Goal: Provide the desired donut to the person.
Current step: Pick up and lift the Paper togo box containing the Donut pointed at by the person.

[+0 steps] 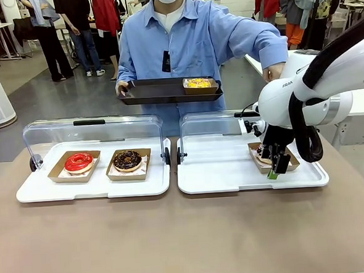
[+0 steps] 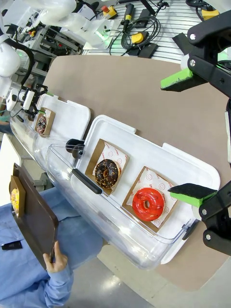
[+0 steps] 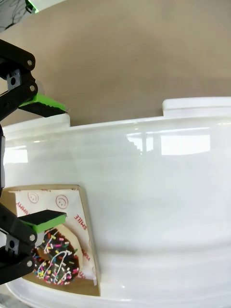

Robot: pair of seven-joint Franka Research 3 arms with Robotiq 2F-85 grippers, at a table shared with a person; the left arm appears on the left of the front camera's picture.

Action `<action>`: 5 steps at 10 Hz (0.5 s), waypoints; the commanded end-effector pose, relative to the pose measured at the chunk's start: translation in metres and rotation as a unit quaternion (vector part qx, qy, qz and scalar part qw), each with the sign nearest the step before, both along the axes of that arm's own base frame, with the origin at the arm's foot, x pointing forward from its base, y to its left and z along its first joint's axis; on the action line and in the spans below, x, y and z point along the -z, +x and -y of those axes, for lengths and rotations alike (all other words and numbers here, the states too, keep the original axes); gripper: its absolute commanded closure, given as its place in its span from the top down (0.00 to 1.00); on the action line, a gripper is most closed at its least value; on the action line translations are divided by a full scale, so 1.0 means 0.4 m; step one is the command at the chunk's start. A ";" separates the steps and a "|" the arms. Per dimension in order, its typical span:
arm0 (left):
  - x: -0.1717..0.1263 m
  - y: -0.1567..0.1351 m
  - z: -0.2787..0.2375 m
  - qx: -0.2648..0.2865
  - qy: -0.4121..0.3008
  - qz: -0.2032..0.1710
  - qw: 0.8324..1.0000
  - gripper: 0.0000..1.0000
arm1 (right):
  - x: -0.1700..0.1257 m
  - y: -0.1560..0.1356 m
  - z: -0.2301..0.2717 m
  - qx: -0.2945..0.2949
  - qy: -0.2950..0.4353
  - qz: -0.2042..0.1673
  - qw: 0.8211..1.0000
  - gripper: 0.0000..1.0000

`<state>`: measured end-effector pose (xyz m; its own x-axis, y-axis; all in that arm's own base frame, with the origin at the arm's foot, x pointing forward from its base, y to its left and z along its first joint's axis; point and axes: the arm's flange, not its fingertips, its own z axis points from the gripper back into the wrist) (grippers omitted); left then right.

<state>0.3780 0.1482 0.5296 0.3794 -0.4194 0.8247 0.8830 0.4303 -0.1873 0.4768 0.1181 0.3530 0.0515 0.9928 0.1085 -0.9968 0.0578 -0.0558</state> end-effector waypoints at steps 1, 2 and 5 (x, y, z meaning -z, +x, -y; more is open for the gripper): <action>-0.003 0.000 -0.002 0.002 -0.009 0.007 1.000 1.00 | 0.012 0.030 0.008 -0.014 -0.006 0.007 1.000 1.00; -0.003 0.000 -0.002 0.002 -0.009 0.007 1.000 1.00 | 0.021 0.042 0.011 -0.016 -0.006 0.007 1.000 1.00; -0.003 0.000 -0.002 0.002 -0.009 0.007 1.000 1.00 | 0.050 0.060 0.012 -0.028 -0.007 0.004 1.000 1.00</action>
